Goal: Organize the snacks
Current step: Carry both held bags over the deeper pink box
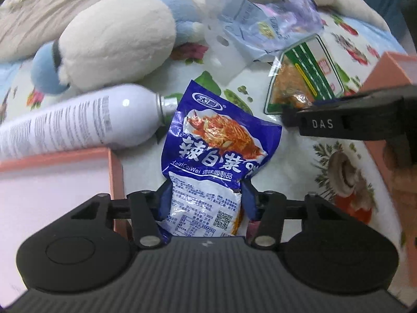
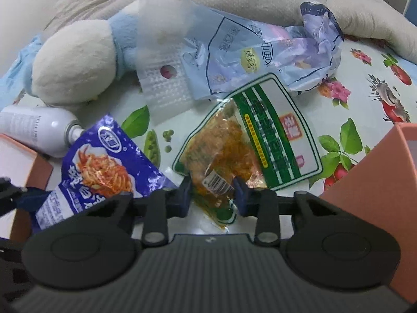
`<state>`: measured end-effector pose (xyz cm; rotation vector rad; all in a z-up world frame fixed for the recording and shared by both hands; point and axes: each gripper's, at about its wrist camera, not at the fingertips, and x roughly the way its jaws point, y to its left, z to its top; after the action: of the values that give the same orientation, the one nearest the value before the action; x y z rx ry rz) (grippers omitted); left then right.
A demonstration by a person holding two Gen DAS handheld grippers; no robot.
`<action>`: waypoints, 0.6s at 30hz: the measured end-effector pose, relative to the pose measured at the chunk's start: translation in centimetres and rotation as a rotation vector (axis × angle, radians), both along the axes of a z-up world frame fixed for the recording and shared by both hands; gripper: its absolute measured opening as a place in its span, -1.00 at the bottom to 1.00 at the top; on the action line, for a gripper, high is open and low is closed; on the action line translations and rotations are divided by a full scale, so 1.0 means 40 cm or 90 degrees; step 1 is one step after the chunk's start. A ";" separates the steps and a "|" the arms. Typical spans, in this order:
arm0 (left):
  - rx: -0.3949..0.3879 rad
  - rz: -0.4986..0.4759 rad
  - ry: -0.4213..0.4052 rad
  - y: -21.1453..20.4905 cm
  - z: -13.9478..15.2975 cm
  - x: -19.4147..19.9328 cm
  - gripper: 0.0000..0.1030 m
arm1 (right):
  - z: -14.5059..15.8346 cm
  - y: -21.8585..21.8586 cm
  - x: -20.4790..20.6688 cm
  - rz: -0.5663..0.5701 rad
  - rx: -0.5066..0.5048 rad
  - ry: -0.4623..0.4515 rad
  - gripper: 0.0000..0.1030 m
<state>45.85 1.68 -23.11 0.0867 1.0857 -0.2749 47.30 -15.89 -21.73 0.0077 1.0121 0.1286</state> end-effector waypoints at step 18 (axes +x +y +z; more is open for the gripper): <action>-0.063 0.164 -0.031 0.048 0.114 -0.279 0.12 | 0.152 -0.037 -0.286 0.054 0.034 -0.055 -0.33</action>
<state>34.71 3.59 -18.54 -0.1334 1.0208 -0.0937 35.86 -17.38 -15.67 0.0085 0.9231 0.2319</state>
